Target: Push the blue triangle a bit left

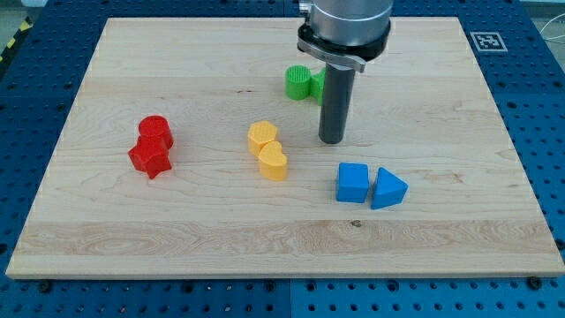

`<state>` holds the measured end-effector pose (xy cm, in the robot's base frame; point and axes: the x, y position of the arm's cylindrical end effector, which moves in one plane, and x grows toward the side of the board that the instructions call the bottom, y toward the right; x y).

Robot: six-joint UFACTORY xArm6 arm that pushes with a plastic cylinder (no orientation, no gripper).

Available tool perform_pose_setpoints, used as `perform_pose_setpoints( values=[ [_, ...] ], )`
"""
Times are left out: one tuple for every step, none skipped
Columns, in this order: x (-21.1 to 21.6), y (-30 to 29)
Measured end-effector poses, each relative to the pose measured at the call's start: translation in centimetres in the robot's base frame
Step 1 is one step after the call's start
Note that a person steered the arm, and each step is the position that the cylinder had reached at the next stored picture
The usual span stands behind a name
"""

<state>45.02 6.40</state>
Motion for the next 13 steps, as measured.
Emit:
perform_pose_setpoints(
  values=[
    [0.5, 1.0],
    [1.7, 1.0],
    [2.9, 1.8],
    [3.1, 4.3],
    [3.1, 5.7],
    [5.0, 6.7],
    [7.4, 8.7],
    [9.2, 10.6],
    [9.8, 11.0],
    [9.8, 10.5],
    [9.8, 10.0],
    [9.7, 9.3],
    [9.3, 9.3]
  ],
)
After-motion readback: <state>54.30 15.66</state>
